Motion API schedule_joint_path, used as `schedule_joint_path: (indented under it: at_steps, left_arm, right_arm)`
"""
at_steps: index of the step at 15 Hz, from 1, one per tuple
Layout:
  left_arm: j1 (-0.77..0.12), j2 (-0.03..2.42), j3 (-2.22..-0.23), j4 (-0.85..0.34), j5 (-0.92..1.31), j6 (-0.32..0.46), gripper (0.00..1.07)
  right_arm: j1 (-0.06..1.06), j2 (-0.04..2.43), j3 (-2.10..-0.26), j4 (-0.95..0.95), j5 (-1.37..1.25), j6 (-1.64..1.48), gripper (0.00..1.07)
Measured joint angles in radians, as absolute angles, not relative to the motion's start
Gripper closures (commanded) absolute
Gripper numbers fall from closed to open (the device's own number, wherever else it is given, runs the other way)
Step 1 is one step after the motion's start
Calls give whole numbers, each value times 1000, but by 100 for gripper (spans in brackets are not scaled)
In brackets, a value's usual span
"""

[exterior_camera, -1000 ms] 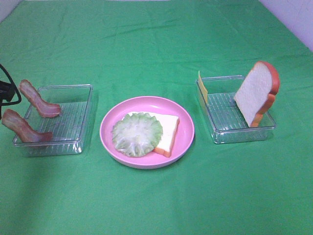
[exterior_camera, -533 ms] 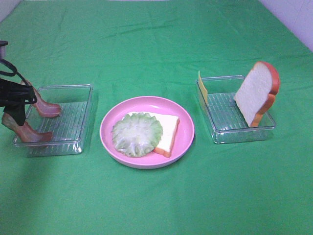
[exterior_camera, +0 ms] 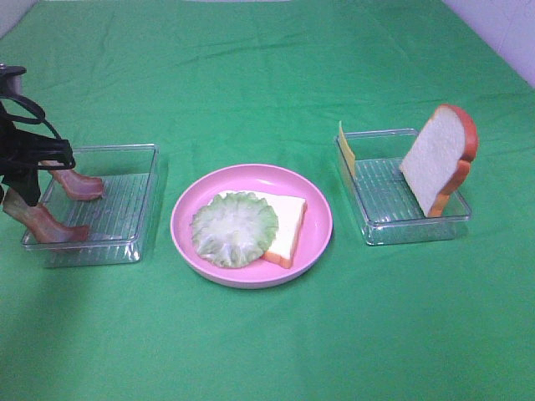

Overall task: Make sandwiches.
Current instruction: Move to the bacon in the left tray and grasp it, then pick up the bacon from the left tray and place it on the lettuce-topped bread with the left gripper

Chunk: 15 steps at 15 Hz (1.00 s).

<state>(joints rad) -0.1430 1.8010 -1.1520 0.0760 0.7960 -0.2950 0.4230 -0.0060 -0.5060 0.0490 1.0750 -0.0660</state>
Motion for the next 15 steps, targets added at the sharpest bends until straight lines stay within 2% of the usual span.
schedule_joint_path:
  at_steps: [2, 4, 6, 7, 11, 15]
  left_arm:
    - [-143, 1810, -1152, 76, 796, -295, 70]
    - [-143, 1811, -1152, 74, 794, -295, 90]
    - [-143, 1811, -1152, 74, 781, -295, 103]
    - [-143, 1811, -1152, 73, 780, -295, 107]
    - [-143, 1811, -1152, 64, 771, -295, 107]
    - [-143, 1781, -1183, -13, 755, -295, 107]
  right_arm:
    - [423, -6, -506, 49, 1075, -66, 38]
    - [423, -6, -506, 49, 1075, -66, 38]
    - [423, -6, -506, 49, 1075, -66, 38]
    - [423, -6, -506, 49, 1075, -66, 38]
    - [423, -6, -506, 49, 1075, -66, 38]
    - [423, -6, -506, 49, 1075, -66, 38]
